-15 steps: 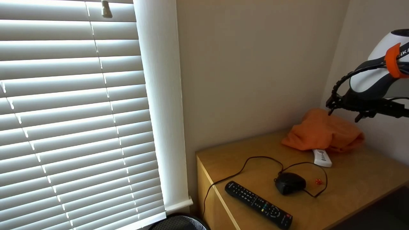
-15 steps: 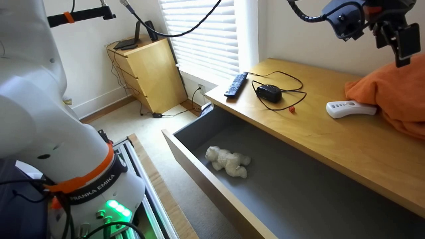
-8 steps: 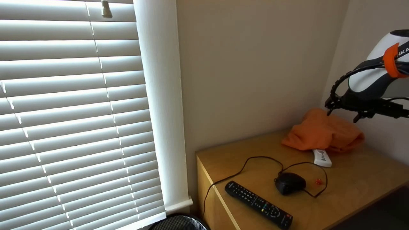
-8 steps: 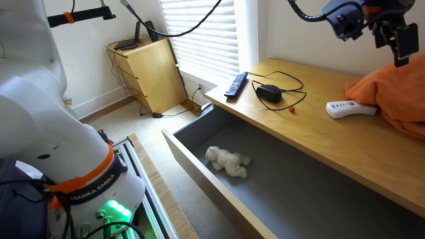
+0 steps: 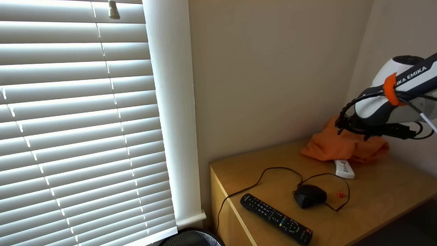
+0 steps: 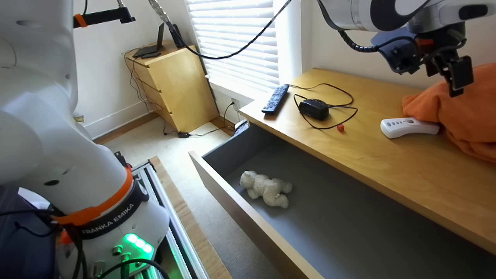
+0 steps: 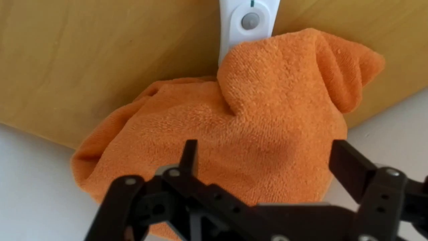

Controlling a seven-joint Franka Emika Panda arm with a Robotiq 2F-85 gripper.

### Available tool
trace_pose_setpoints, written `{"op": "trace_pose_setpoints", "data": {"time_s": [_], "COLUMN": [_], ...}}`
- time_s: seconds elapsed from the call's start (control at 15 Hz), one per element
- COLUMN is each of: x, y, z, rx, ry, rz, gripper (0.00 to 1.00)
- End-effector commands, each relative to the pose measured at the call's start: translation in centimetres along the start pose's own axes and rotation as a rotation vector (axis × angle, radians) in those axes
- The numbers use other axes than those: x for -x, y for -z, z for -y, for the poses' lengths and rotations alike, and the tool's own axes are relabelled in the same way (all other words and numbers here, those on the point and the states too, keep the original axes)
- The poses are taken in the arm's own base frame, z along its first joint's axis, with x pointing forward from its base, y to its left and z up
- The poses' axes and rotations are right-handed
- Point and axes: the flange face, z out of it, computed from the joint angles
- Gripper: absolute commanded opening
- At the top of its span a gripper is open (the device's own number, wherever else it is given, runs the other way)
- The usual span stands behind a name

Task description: Place the orange towel in the top drawer

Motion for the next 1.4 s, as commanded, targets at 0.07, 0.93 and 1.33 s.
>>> {"op": "trace_pose_setpoints", "data": {"time_s": [0.07,0.93,1.33], "x": [-1.0,-3.0,-1.2], "y": [-3.3,-9.8,-12.5], "z": [0.9,-2.4,-2.7], "rx": [-0.025,0.082,0.079], "ry": [0.061,0.048,0.017], "rz": [-0.085,-0.199,-0.061], "gripper": [1.00,1.00,1.00]}}
